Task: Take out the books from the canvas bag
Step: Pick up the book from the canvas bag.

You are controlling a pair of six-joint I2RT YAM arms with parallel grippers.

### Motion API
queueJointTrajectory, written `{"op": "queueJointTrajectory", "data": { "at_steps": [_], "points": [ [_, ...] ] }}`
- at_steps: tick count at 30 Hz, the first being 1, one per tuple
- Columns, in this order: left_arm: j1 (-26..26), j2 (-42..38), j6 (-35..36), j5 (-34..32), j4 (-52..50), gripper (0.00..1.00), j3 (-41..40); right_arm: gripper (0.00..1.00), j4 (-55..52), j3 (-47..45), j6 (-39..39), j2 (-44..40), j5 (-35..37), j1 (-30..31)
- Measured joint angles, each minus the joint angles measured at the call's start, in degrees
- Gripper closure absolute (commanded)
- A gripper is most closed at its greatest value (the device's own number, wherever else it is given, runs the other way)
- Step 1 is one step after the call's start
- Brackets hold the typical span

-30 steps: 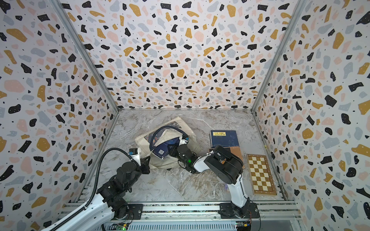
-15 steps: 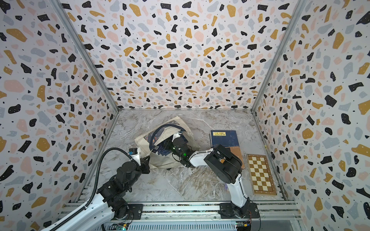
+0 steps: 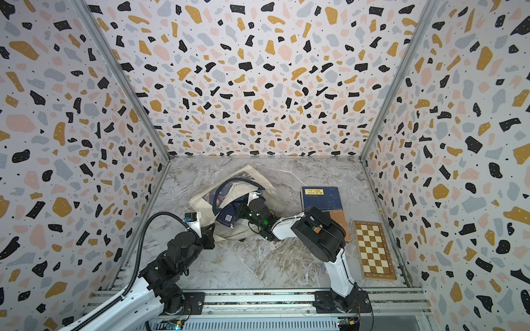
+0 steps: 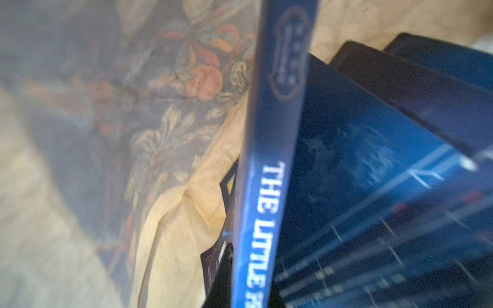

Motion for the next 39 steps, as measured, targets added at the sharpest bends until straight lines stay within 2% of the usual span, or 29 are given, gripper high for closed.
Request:
{"op": "queueJointTrajectory", "data": {
  "at_steps": [13, 21, 27, 32, 39],
  "points": [
    [0.0, 0.2, -0.2, -0.5, 0.0, 1.0, 0.0, 1.0, -2.1, -13.2, -8.8, -16.5, -5.2, 0.9],
    [0.0, 0.9, -0.7, -1.1, 0.0, 1.0, 0.0, 1.0, -8.3, -18.9, -20.4, -29.2, -8.2, 2.3],
    [0.0, 1.0, -1.2, -1.3, 0.0, 1.0, 0.0, 1.0, -12.3, -24.3, -28.0, -41.9, -8.5, 3.7],
    [0.0, 1.9, -1.4, -1.3, 0.2, 1.0, 0.3, 1.0, -16.0, -29.2, -30.9, -53.3, -5.9, 3.9],
    [0.0, 2.6, -1.7, -1.2, -0.4, 1.0, 0.3, 1.0, -20.4, -31.6, -30.0, -69.1, 6.6, 3.4]
  ]
}}
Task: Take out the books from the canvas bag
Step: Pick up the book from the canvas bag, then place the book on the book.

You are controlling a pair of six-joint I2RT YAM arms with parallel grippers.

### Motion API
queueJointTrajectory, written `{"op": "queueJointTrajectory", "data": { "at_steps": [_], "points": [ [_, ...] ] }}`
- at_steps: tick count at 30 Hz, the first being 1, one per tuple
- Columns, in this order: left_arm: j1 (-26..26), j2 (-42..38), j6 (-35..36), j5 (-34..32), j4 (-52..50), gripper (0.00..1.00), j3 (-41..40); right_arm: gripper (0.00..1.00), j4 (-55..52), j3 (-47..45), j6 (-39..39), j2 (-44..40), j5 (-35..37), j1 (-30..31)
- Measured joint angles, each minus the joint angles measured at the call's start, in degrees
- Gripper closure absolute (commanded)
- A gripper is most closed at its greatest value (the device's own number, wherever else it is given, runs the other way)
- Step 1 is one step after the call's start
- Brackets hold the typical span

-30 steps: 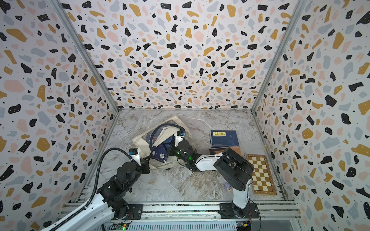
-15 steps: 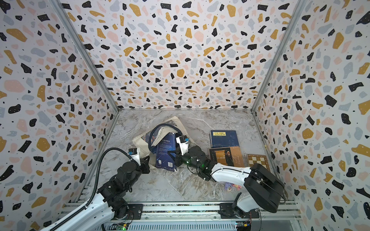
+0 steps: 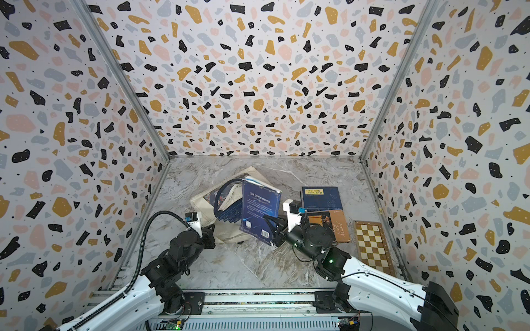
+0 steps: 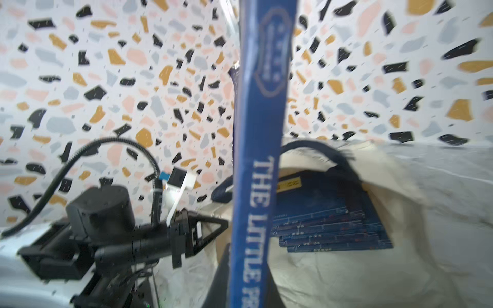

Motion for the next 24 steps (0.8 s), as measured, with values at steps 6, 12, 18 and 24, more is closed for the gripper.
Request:
{"op": "queueJointTrajectory", "data": {
  "at_steps": [6, 12, 18, 24],
  "points": [
    [0.0, 0.4, -0.2, 0.1, 0.0, 1.0, 0.0, 1.0, -7.8, -0.2, 9.8, -9.1, 13.8, -5.7],
    [0.0, 0.4, -0.5, 0.2, 0.0, 1.0, 0.0, 1.0, -17.2, -3.1, 23.2, -15.5, 22.0, -14.7],
    [0.0, 0.8, -0.7, 0.4, 0.0, 1.0, 0.0, 1.0, -27.7, -5.2, 37.2, -17.3, 26.7, -19.8],
    [0.0, 1.0, -0.9, 0.5, 0.0, 1.0, 0.0, 1.0, -34.9, -6.5, 49.4, -14.8, 29.0, -21.2]
  ]
}}
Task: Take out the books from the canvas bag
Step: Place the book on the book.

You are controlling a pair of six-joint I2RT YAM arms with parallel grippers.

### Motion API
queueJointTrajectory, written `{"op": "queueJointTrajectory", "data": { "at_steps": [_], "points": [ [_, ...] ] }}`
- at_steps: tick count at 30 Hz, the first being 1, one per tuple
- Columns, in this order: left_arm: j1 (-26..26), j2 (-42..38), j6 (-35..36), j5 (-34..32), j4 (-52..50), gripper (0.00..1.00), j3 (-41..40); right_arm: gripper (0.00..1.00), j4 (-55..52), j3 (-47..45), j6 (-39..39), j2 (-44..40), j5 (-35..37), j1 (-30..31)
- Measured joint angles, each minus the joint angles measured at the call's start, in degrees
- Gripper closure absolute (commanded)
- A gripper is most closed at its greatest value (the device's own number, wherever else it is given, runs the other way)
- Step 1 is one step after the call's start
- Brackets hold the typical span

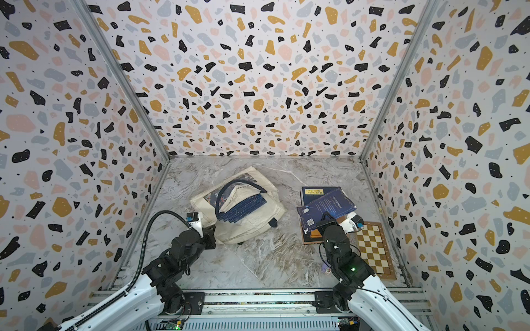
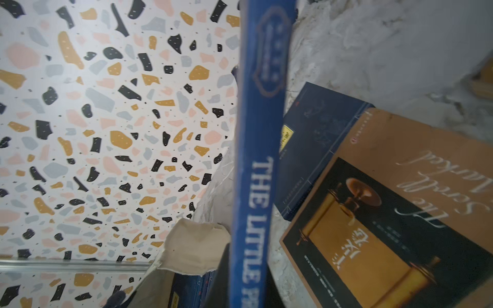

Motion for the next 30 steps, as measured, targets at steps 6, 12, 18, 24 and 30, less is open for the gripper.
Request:
{"op": "queueJointTrajectory", "data": {
  "at_steps": [6, 12, 18, 24, 30],
  "points": [
    [0.0, 0.0, 0.0, 0.1, 0.0, 1.0, 0.0, 1.0, -4.6, -4.0, 12.7, 2.5, 0.3, -0.3],
    [0.0, 0.0, 0.0, 0.1, 0.0, 1.0, 0.0, 1.0, -6.6, -5.0, 24.3, 5.6, 0.7, -0.4],
    [0.0, 0.0, 0.0, 0.1, 0.0, 1.0, 0.0, 1.0, -6.2, -5.0, 30.7, 11.1, 1.2, -0.6],
    [0.0, 0.0, 0.0, 0.1, 0.0, 1.0, 0.0, 1.0, -4.6, -5.0, 33.3, 15.2, 1.1, -1.7],
    [0.0, 0.3, 0.0, 0.1, 0.0, 1.0, 0.0, 1.0, -0.2, -5.0, 32.0, 18.4, -0.7, -4.7]
  ]
}}
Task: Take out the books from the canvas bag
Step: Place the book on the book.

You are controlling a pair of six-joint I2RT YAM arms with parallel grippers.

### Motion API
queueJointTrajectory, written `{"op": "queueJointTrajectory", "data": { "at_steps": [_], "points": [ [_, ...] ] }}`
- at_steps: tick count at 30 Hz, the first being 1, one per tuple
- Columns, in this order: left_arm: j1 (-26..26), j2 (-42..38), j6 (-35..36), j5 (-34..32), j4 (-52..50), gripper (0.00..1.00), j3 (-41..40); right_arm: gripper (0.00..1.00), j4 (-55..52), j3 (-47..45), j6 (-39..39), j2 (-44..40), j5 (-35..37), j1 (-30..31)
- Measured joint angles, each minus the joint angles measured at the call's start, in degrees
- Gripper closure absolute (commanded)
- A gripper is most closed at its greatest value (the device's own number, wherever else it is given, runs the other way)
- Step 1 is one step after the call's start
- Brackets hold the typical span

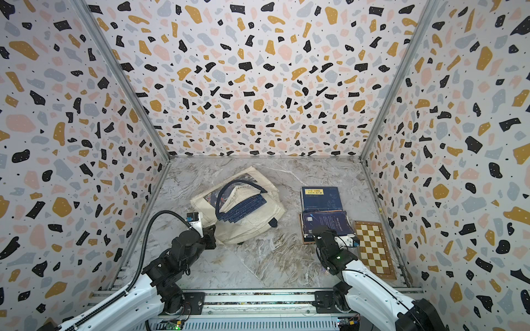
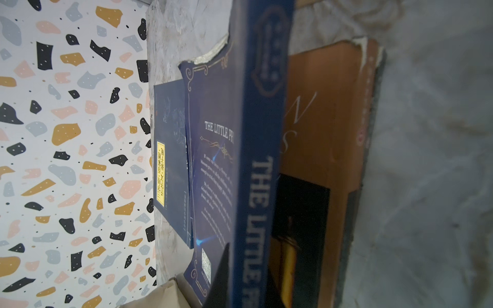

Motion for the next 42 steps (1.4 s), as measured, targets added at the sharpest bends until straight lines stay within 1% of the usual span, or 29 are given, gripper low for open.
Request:
{"op": "queueJointTrajectory", "data": {
  "at_steps": [9, 10, 12, 14, 18, 21, 24, 32, 35, 38, 42],
  "points": [
    [0.0, 0.1, 0.0, 0.0, 0.0, 1.0, 0.0, 1.0, 4.3, 0.0, -4.5, 1.5, -5.4, -2.8],
    [0.0, 0.1, 0.0, 0.0, 0.0, 1.0, 0.0, 0.97, 4.3, 0.0, -4.7, 1.3, -5.9, -2.9],
    [0.0, 0.2, 0.0, 0.0, 0.0, 1.0, 0.0, 0.88, 4.3, -0.3, -4.9, 0.6, -6.4, -2.9],
    [0.0, 0.3, 0.0, 0.0, 0.0, 1.0, 0.0, 0.81, 4.3, -0.9, -4.9, -0.4, -6.9, -2.9],
    [0.0, 0.6, 0.0, 0.0, 0.0, 1.0, 0.0, 0.6, 2.8, -1.6, -5.2, -1.2, -7.8, -2.9],
    [0.0, 0.8, 0.0, 0.1, 0.0, 1.0, 0.0, 0.48, 1.3, -1.6, -5.6, -1.9, -8.6, -2.9],
    [0.0, 0.9, 0.0, 0.1, 0.0, 1.0, 0.0, 0.39, 0.2, -1.6, -5.7, -3.0, -9.0, -2.9],
    [0.0, 1.0, 0.0, 0.3, 0.0, 1.0, 0.0, 0.18, -6.3, 1.8, -5.7, -4.7, -10.3, -2.9],
    [0.0, 1.2, 0.0, 0.4, 0.0, 1.0, 0.0, 0.12, -9.7, 3.9, -5.5, -5.0, -11.0, -2.9],
    [0.0, 1.3, 0.0, 0.4, 0.0, 1.0, 0.0, 0.09, -12.7, 5.9, -5.4, -5.5, -11.5, -2.9],
    [0.0, 1.2, 0.0, 0.4, 0.0, 1.0, 0.0, 0.08, -15.6, 7.6, -6.1, -6.3, -12.1, -2.9]
  ]
}}
